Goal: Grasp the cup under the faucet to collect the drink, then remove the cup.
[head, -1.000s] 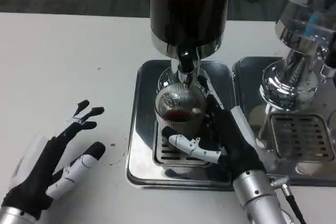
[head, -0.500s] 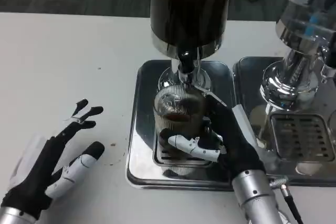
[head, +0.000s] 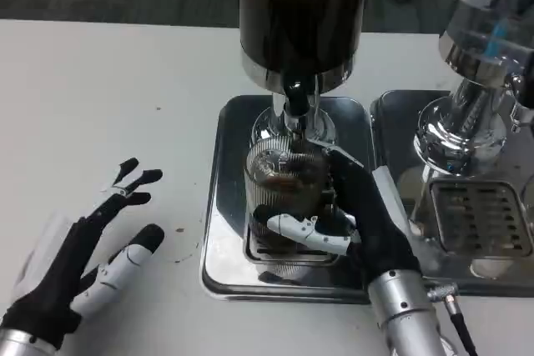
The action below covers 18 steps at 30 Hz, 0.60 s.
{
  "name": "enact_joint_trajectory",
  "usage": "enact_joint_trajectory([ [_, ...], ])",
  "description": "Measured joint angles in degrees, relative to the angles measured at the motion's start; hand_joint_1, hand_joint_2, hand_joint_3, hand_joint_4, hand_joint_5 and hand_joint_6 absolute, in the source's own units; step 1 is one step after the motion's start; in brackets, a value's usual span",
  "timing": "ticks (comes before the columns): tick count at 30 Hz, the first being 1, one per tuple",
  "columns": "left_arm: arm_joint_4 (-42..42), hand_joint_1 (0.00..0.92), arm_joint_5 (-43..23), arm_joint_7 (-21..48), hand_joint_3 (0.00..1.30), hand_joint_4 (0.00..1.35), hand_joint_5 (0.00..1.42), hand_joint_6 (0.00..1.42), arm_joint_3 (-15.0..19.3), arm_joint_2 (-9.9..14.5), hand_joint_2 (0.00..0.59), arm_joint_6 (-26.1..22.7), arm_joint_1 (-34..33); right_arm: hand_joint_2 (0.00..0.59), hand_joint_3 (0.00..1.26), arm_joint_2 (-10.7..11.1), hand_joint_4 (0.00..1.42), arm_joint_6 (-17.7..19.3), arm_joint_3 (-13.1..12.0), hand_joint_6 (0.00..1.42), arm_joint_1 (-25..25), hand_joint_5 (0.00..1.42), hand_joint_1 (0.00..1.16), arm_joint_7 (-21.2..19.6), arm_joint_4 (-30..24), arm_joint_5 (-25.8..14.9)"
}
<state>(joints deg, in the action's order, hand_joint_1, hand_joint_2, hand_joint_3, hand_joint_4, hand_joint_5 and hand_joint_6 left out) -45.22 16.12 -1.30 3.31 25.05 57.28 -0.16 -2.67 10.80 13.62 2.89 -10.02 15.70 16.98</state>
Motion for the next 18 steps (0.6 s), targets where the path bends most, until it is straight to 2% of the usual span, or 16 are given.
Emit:
enact_joint_trajectory([
  [13,0.0,0.0,-0.1,0.0,0.21,0.0,0.22,0.03,0.0,0.0,0.166,0.0,0.0,0.234,0.42,-0.6,0.51,0.7,-0.8,0.8,0.0,0.57,1.03,-2.3,0.4,0.0],
  [18,0.0,0.0,-0.3,0.1,0.21,0.0,0.22,0.03,-0.1,0.0,0.163,0.0,0.0,0.234,0.43,-0.6,0.51,1.0,-0.9,0.8,-0.2,0.57,1.03,-3.4,0.3,0.5],
])
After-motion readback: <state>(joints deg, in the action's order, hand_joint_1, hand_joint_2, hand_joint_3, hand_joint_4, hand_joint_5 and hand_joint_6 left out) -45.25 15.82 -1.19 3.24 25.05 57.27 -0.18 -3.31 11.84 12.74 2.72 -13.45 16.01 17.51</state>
